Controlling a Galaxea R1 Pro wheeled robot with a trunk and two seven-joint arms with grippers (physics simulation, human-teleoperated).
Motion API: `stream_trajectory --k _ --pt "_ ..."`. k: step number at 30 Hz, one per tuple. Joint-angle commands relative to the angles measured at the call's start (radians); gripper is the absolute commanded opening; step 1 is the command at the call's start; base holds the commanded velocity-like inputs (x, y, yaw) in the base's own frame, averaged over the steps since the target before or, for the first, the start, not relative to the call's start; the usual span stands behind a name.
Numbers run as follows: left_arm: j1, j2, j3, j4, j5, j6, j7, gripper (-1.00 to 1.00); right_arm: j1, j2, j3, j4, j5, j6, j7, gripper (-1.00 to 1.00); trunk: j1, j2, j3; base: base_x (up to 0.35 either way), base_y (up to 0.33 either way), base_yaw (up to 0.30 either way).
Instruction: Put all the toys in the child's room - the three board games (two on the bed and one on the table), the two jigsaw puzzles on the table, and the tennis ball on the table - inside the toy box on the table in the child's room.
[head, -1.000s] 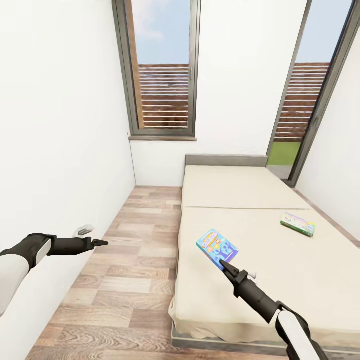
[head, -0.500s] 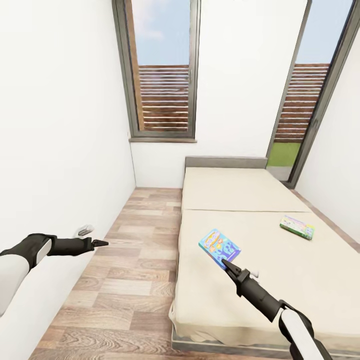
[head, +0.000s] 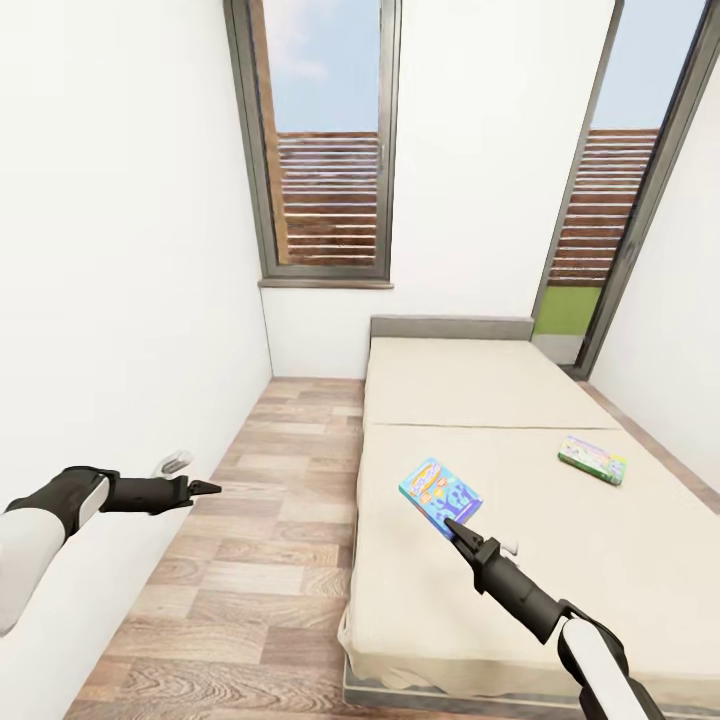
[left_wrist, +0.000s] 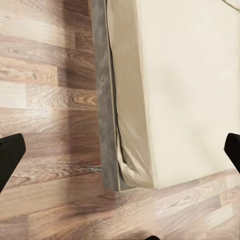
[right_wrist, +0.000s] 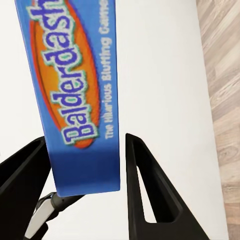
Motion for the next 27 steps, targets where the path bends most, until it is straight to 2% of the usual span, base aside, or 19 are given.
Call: stream_trajectory --k 1,12,18,27 --pt "-0.001 -0.002 0.008 -0.002 -0.012 0.008 -0.004 1.0 -0.001 0.0 -0.002 0.0 -0.003 0.007 -0.001 -1.0 -0.004 0.007 0.002 0.0 0.0 0.0" --pt "-0.001 -0.004 0.006 -0.002 -0.013 0.009 -0.002 1.0 -0.001 -0.002 0.005 -0.002 -0.001 0.014 -0.017 -1.0 -0.046 0.084 0.037 0.0 0.0 0.0" --pt "-0.001 -0.017 0.005 -0.002 -0.015 0.008 0.003 1.0 -0.001 -0.004 0.005 -0.065 -0.001 0.017 -0.056 -1.0 -0.069 0.126 0.055 0.0 0.0 0.0" --pt "-0.001 -0.025 0.003 -0.002 -0.016 0.007 0.004 1.0 -0.001 -0.002 -0.001 -0.072 -0.001 0.011 -0.056 -1.0 -0.104 0.189 0.084 0.0 0.0 0.0"
